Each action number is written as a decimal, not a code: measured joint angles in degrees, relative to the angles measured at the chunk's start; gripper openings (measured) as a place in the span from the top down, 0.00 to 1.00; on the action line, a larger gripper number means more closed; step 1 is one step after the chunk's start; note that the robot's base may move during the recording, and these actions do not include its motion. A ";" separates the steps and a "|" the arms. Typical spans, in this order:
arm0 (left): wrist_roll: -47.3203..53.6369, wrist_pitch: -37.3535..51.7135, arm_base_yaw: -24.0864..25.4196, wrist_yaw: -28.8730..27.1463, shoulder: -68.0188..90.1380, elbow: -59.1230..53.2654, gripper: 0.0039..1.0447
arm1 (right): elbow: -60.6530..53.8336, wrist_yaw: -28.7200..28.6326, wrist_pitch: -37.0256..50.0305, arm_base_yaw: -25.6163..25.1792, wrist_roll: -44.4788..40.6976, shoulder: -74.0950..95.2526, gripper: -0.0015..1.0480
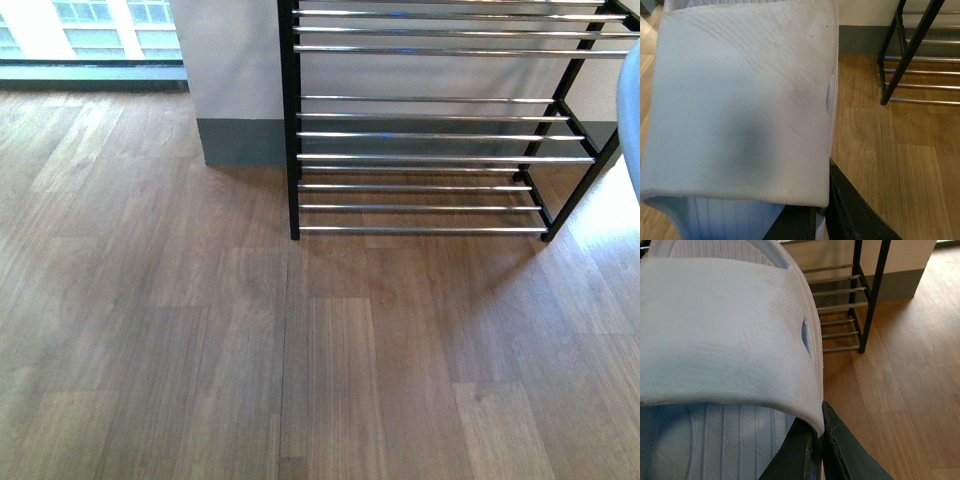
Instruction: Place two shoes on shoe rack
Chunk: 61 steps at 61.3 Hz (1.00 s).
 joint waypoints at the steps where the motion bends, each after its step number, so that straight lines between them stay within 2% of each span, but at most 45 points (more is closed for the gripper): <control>1: 0.00 0.00 0.00 0.04 0.00 0.00 0.98 | 0.00 0.04 0.00 -0.02 0.00 -0.02 0.98; 61: 0.02 0.00 -0.02 0.07 0.04 -0.02 0.98 | 0.00 0.00 0.00 -0.11 0.02 0.00 0.98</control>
